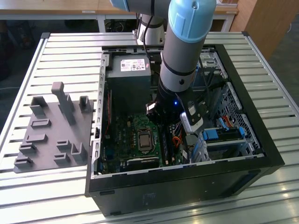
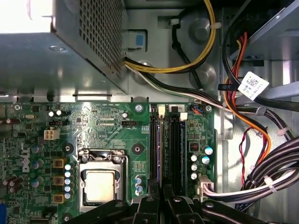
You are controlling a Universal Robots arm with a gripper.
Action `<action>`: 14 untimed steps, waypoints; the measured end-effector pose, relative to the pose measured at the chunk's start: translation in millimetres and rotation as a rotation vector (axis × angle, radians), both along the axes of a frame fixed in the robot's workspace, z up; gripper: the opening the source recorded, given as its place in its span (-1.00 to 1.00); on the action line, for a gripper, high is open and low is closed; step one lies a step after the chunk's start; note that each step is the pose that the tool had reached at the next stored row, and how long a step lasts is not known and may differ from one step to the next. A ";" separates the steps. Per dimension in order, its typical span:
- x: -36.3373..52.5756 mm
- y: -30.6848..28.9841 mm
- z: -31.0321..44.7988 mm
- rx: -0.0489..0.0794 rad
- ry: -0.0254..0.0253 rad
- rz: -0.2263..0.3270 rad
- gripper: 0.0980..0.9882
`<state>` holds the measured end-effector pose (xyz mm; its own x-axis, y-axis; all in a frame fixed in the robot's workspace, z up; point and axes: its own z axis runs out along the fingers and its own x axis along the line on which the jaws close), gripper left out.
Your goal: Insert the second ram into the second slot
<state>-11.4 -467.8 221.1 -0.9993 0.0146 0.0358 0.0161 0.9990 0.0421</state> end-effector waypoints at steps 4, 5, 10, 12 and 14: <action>0.1 0.0 -0.7 0.000 0.0000 -0.012 -0.90; 0.2 0.0 -1.1 0.000 -0.0001 -0.015 -0.90; 0.2 0.0 -1.6 -0.001 0.0000 -0.019 -0.90; 0.2 0.0 -1.6 -0.001 0.0000 -0.019 -0.90; 0.2 0.0 -1.7 -0.001 0.0003 -0.019 -0.90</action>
<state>-11.2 -467.8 219.5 -0.9988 0.0340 0.0361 0.0355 0.9985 0.0411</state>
